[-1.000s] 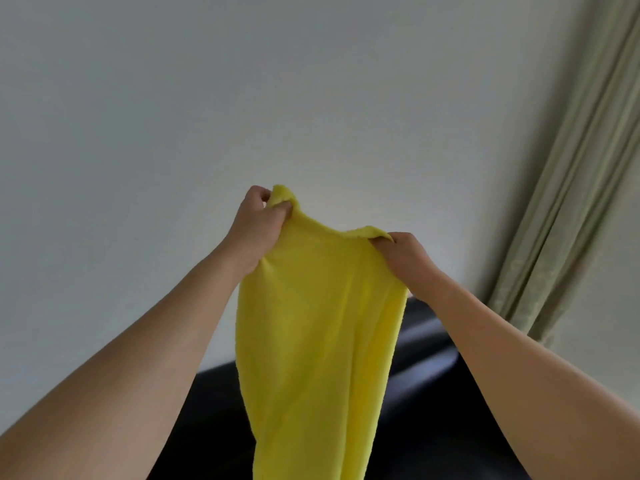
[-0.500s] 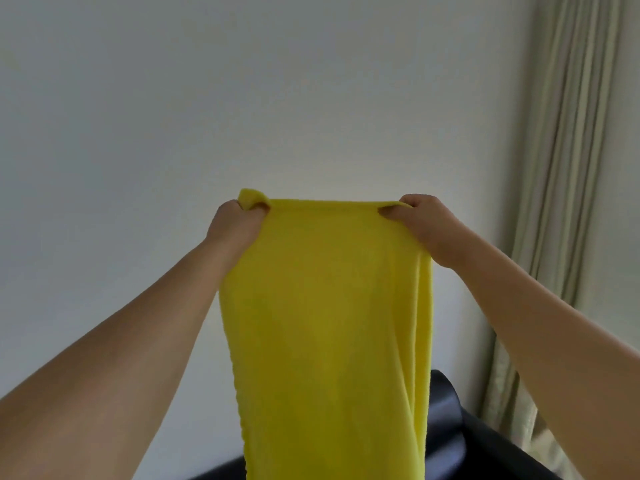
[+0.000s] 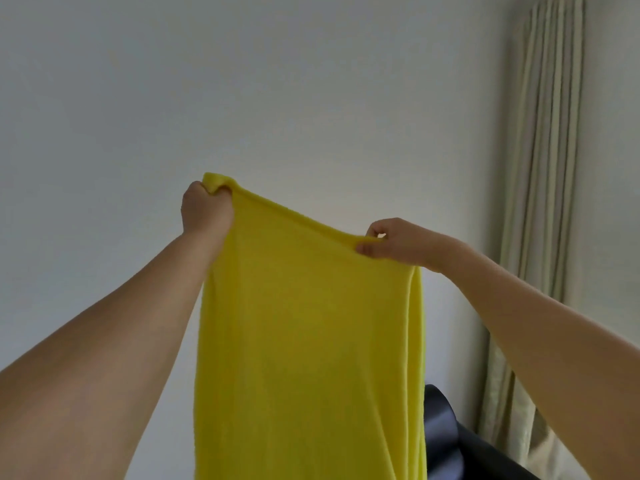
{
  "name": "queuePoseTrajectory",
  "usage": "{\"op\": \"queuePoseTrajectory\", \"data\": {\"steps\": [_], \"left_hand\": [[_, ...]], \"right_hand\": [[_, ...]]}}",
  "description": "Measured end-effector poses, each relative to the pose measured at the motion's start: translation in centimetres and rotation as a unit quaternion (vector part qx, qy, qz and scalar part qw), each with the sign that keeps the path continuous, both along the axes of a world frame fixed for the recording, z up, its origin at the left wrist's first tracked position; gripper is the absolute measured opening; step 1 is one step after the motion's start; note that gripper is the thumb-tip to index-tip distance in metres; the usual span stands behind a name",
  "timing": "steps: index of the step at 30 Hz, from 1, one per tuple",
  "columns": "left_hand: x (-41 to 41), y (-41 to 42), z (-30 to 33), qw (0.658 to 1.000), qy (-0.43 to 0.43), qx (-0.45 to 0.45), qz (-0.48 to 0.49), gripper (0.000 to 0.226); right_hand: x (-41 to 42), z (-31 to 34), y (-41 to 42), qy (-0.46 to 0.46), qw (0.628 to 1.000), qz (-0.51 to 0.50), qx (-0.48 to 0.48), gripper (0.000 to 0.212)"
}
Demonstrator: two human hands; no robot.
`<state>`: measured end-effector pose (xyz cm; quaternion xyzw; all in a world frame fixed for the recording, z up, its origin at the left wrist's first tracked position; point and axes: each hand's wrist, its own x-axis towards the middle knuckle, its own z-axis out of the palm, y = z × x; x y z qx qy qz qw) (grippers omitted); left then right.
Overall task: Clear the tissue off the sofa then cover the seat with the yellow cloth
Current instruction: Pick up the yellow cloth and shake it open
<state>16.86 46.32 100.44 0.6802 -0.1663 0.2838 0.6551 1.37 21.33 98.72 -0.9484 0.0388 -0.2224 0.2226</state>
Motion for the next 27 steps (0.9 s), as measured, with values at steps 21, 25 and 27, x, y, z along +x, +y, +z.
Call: {"op": "queuePoseTrajectory", "data": {"steps": [21, 25, 27], "left_hand": [[-7.0, 0.7, -3.0, 0.903, 0.190, 0.033, -0.385, 0.010], [-8.3, 2.2, -4.5, 0.823, 0.155, 0.192, -0.512, 0.012], [-9.4, 2.6, -5.8, 0.726, 0.172, 0.301, -0.594, 0.014]], "right_hand": [[3.5, -9.8, -3.0, -0.055, 0.948, -0.275, 0.152, 0.022], [3.4, -10.6, -1.9, 0.023, 0.890, -0.234, 0.391, 0.020], [3.7, -10.4, -1.7, 0.021, 0.856, -0.137, 0.498, 0.025]]}}
